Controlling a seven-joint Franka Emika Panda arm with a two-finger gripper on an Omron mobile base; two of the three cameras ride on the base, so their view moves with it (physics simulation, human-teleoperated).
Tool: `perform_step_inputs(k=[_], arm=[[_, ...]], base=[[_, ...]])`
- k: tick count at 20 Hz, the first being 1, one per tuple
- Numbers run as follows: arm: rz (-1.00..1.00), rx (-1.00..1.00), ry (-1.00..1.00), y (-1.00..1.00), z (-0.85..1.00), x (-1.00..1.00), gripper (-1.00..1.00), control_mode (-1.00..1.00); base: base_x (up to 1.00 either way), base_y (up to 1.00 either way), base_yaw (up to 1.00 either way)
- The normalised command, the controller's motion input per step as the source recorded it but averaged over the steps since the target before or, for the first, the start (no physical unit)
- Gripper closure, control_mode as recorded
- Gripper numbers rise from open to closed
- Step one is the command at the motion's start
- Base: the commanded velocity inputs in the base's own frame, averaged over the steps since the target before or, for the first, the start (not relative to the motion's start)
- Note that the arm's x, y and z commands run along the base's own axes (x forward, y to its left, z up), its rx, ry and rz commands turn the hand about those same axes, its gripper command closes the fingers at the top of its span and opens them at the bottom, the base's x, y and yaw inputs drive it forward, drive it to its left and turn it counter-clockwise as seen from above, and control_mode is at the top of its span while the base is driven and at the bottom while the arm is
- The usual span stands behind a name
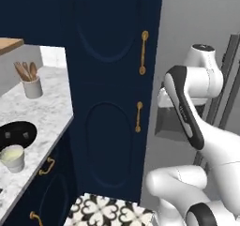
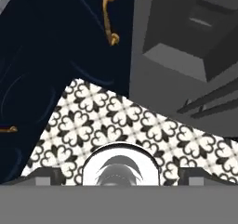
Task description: Grab a lemon wedge from the fridge and one ice cube from the ice bowl, and put them in the glass of lemonade.
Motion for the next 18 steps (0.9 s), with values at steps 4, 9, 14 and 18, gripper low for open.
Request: perform_step_inputs(k=[4, 9, 14, 18], arm=[[0.0, 0.0, 0.0, 0.0, 0.0, 0.0, -1.0, 1.0], [0.0, 0.0, 0.0, 0.0, 0.0, 0.0, -1.0, 1.0], [0.0, 0.0, 0.0, 0.0, 0.0, 0.0, -1.0, 1.0], [0.0, 0.0, 0.0, 0.0, 0.0, 0.0, -1.0, 1.0]], base=[[0.33, 0.08, 0.9], [0.52, 0.08, 0.81], [0.75, 0.15, 0.69], [1.0, -0.03, 0.43]])
